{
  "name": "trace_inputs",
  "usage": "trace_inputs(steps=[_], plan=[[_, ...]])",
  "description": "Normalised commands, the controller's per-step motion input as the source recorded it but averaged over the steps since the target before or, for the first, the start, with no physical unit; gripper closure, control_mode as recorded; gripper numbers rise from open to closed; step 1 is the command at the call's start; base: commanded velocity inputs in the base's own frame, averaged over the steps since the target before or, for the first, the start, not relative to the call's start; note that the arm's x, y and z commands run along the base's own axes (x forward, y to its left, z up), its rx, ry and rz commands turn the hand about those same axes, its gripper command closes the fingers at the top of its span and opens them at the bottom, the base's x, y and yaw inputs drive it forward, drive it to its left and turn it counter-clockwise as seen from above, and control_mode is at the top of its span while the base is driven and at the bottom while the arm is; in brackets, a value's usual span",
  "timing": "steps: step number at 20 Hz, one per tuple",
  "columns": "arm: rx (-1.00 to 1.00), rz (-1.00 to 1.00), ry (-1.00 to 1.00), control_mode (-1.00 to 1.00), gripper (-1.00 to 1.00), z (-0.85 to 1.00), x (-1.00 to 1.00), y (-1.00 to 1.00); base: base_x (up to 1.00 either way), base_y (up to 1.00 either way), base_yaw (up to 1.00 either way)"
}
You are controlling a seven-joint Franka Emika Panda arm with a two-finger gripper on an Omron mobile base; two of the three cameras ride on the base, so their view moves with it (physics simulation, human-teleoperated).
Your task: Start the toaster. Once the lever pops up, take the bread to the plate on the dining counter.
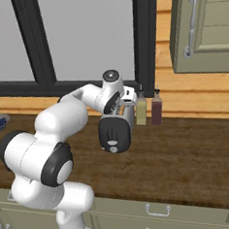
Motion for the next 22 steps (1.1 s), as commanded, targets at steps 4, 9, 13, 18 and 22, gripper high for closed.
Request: trace_inputs(steps=[4,9,13,18,22], plan=[[0.00,0.00,0.00,-1.00,-1.00,0.00,0.00,0.00,0.00,0.00,0.00],[0.00,0.00,0.00,-1.00,-1.00,0.00,0.00,0.00,0.00,0.00,0.00],[0.00,0.00,0.00,-1.00,-1.00,0.00,0.00,0.00,0.00,0.00,0.00],[0.00,0.00,0.00,-1.00,-1.00,0.00,0.00,0.00,0.00,0.00,0.00],[0.00,0.00,0.00,-1.00,-1.00,0.00,0.00,0.00,0.00,0.00,0.00]])
